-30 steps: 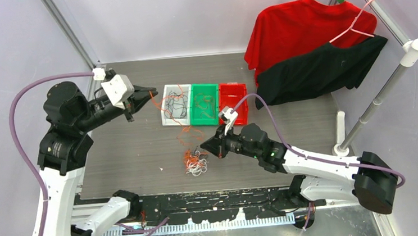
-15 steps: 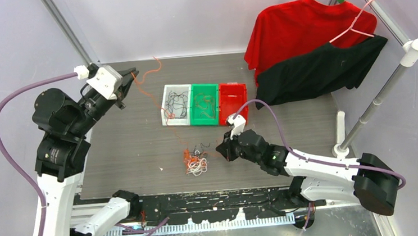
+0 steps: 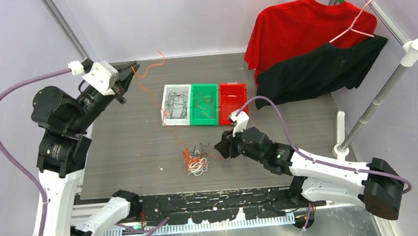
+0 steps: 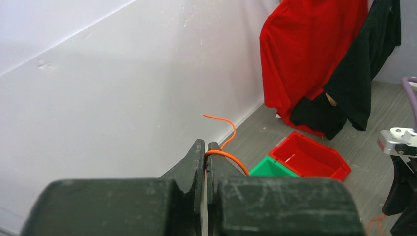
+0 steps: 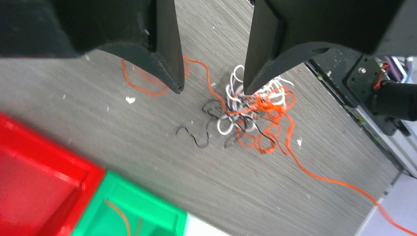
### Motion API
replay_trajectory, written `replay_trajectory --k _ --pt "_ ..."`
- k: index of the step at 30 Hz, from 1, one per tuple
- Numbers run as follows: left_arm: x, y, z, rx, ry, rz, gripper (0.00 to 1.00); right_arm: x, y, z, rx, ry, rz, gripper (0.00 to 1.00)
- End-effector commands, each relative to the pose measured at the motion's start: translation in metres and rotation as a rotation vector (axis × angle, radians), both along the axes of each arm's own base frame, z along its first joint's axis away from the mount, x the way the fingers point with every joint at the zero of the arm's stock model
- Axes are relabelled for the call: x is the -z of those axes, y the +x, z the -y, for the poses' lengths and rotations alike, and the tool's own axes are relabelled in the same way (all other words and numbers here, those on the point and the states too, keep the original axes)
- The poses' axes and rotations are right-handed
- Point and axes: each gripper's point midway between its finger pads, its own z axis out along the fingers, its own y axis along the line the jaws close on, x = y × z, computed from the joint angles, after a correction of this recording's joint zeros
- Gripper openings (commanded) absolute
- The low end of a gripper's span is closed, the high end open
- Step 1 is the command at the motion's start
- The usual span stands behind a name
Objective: Untangle the cables
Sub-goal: Untie the cable.
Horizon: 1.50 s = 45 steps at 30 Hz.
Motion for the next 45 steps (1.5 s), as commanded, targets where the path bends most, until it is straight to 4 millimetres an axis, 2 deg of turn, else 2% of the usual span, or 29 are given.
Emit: replay_trajectory --k 1,4,8,11,14,17,22,26,31,33,35,36,38,42,45 --pt "-0.048 -0.014 0.007 0.064 -0.064 0.121 0.0 -0.083 0.007 -0.01 -0.039 0.131 0.169 0.58" --pt "-0.061 -0.016 0.011 0.091 -0.073 0.136 0.0 -0.118 0.005 -0.014 -0.077 0.179 0.234 0.66" --pt "-0.074 -0.018 0.015 0.124 -0.091 0.142 0.0 -0.155 -0.004 -0.046 -0.213 0.286 0.274 0.75" --pt "-0.077 -0.019 0.017 0.133 -0.1 0.135 0.0 -0.152 -0.003 -0.078 -0.305 0.292 0.25 0.8" --pt "-0.074 -0.021 0.017 0.14 -0.096 0.126 0.0 -0.136 -0.001 -0.106 -0.383 0.285 0.221 0.81" --pt "-0.07 -0.023 0.016 0.135 -0.087 0.122 0.0 -0.119 -0.001 -0.126 -0.439 0.274 0.192 0.79" --pt "-0.058 -0.023 0.015 0.128 -0.065 0.109 0.0 -0.096 0.0 -0.141 -0.473 0.262 0.143 0.64" --pt "-0.047 -0.021 0.014 0.119 -0.047 0.095 0.0 -0.09 -0.001 -0.147 -0.483 0.28 0.122 0.59" --pt "-0.042 -0.019 0.013 0.111 -0.046 0.087 0.0 -0.087 0.004 -0.155 -0.48 0.293 0.121 0.47" --pt "-0.041 -0.02 0.012 0.105 -0.047 0.082 0.0 -0.086 0.006 -0.158 -0.482 0.295 0.117 0.34" --pt "-0.038 -0.021 0.011 0.101 -0.045 0.074 0.0 -0.086 0.008 -0.159 -0.471 0.294 0.12 0.11" --pt "-0.034 -0.021 0.011 0.1 -0.042 0.066 0.0 -0.085 0.009 -0.157 -0.459 0.291 0.121 0.03" --pt "-0.024 -0.024 0.009 0.099 -0.039 0.039 0.0 -0.087 0.013 -0.152 -0.427 0.296 0.132 0.01" --pt "0.03 -0.027 0.009 0.098 -0.034 -0.104 0.0 -0.104 0.017 -0.137 -0.377 0.32 0.18 0.01" --pt "0.083 -0.031 0.011 0.113 -0.023 -0.221 0.04 -0.117 0.015 -0.129 -0.364 0.338 0.207 0.01"
